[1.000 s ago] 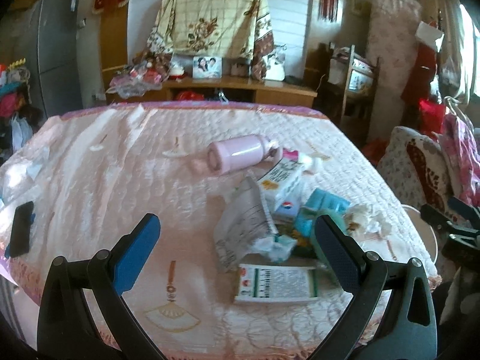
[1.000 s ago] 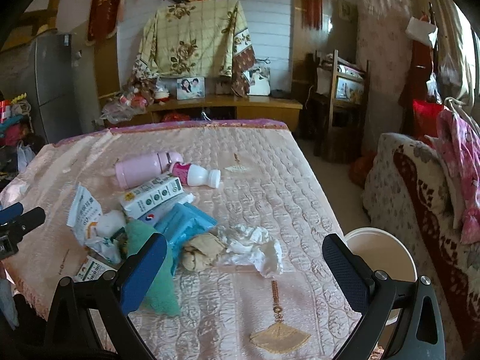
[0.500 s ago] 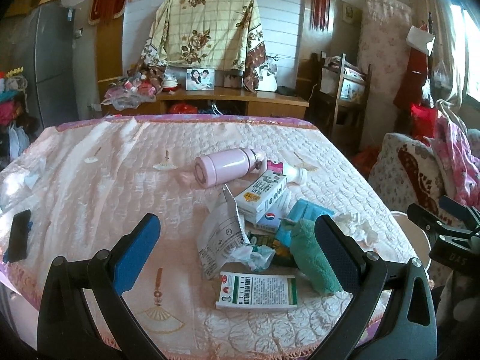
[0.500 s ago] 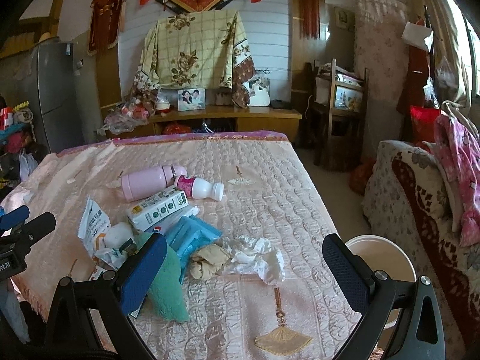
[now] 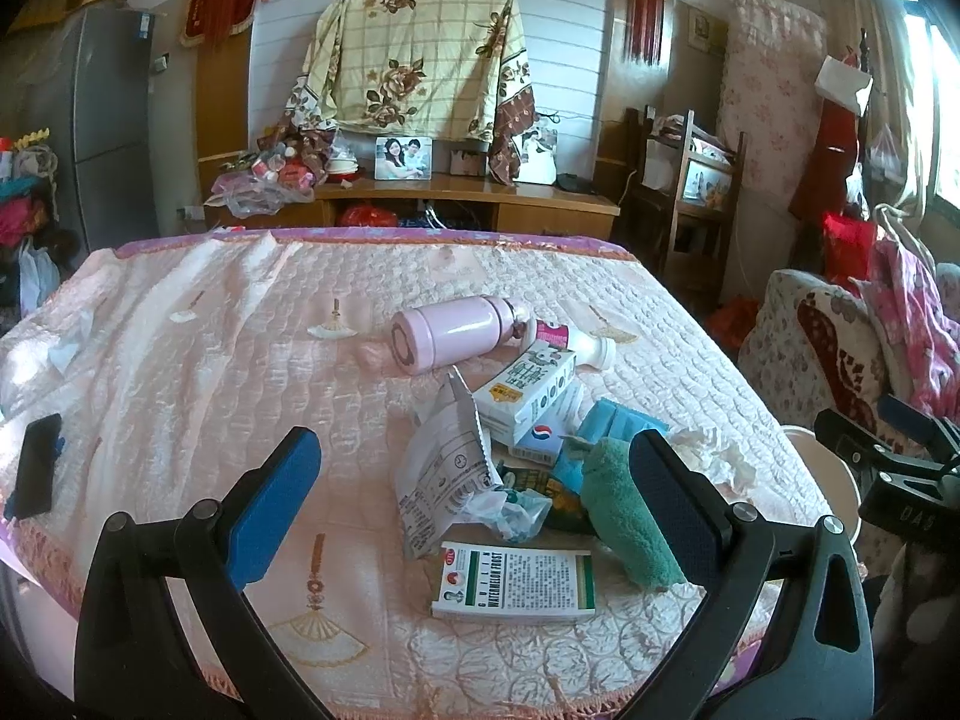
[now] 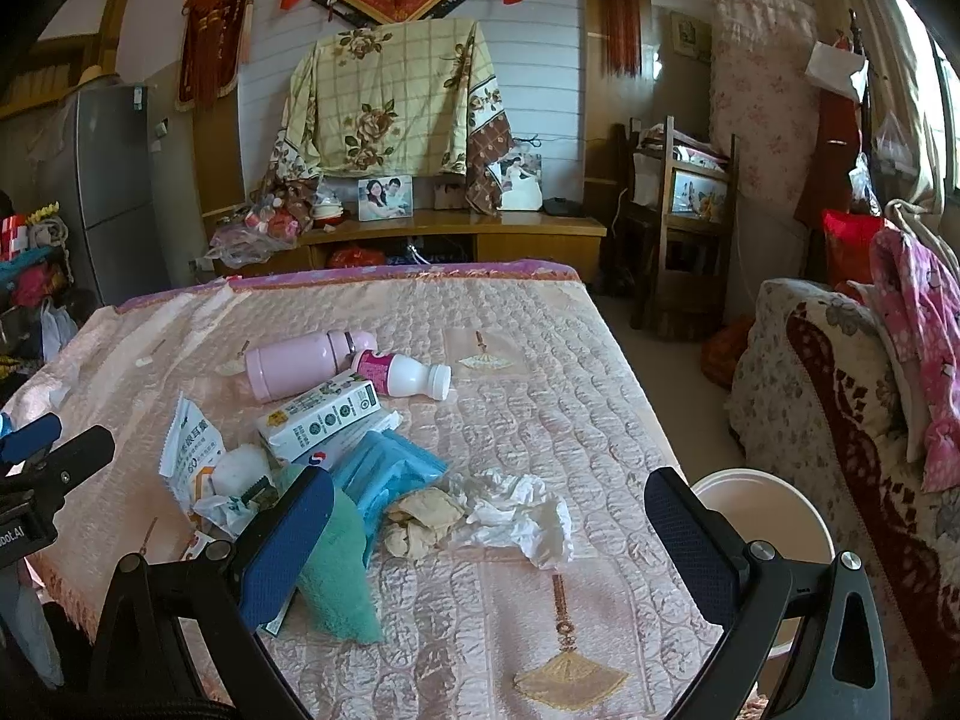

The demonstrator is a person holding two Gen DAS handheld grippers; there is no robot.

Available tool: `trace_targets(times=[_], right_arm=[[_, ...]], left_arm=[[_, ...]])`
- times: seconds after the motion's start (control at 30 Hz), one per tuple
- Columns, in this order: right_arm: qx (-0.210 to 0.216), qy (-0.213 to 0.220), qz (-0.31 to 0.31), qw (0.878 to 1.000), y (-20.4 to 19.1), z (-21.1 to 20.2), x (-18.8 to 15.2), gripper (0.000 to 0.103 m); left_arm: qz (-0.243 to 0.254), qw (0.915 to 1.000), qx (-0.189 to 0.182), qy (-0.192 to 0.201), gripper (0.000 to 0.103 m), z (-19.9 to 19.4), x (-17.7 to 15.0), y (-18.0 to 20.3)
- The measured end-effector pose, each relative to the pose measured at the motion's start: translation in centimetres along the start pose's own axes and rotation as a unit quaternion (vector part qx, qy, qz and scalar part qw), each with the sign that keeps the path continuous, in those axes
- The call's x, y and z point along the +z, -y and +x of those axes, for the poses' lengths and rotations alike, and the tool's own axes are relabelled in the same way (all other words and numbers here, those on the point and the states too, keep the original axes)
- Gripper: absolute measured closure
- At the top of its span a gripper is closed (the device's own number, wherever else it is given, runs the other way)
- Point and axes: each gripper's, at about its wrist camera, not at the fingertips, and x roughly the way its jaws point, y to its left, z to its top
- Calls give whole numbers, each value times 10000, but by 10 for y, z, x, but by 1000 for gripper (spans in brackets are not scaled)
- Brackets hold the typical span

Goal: Collect trash
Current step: 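Move both grippers over the pile of items on the bed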

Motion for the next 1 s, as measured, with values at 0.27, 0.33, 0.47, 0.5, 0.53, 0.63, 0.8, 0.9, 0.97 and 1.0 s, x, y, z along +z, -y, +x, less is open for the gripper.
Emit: trace_targets(times=[0.27,0.33,0.47,0.5,0.53,0.63,0.8,0.9,0.97,1.0], right_arm=[[-4,0,-2,10000,0,0,0,0],[-5,-2,-1,10000,0,0,0,0],[-15,6,1,10000,1,0,1,0],[-8,5,1,10000,1,-1,1,0],[-12,5,-1,10000,1,0,1,0],[-9,-5,-1,10000,1,0,1,0],[-12,-6,-7,10000,1,-1,1,0],[-9,-5,0,10000,1,-1,0,0],[-21,-2,-8,10000,1,-1,1,0],[-21,-2,-10,10000,1,-1,1,0]], left_arm=[[-10,10000,1,-35,1,-1,0,0],[-29,10000,-5,-50,1,-1,0,1],[-28,10000,8,-43,1,-1,0,1],[-30,10000,4,-48,1,-1,0,1],[-34,10000,1,-48,1,-1,0,0],[-45,10000,-5,-51,1,-1,1,1],[-35,10000,-3,-51,1,-1,0,0],[-37,10000,3,-43,1,-2,1,0],[-44,10000,-8,-51,1,-1,1,0],[-44,10000,-6,-49,1,-1,1,0]])
